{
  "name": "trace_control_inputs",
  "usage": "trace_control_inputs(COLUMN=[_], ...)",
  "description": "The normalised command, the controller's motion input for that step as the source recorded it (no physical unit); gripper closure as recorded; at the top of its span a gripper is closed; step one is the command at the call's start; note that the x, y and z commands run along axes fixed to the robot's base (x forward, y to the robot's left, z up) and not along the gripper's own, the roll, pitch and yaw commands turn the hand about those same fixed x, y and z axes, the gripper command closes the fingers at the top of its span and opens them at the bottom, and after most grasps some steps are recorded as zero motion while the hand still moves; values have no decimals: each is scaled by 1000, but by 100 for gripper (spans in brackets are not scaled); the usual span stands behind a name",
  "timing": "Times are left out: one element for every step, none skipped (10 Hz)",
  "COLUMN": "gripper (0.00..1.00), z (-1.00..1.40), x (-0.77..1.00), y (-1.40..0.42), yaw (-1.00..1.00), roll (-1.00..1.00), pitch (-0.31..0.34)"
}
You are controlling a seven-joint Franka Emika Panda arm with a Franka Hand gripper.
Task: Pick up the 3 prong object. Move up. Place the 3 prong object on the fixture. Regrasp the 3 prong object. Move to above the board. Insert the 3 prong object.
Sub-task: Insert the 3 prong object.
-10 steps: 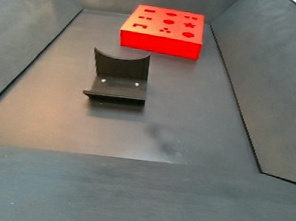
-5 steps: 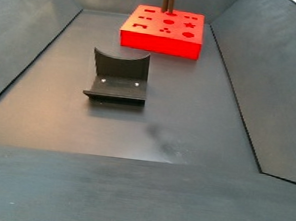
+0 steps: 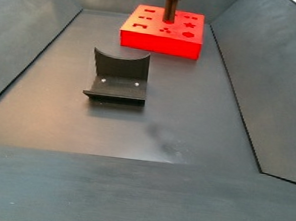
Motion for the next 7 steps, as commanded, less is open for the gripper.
trace_control_inputs(gripper=[100, 100, 100, 100, 100, 100, 100], z=[-51, -266, -346, -49, -217, -320, -386], x=[11, 229, 211, 0, 77, -23, -194], y=[0, 63, 0, 0, 0, 69, 166], yaw=[-23, -17, -43, 0, -17, -249, -403], roll=[0, 3, 29, 0, 0, 1, 29], pitch=[0, -33, -34, 0, -34, -50, -19])
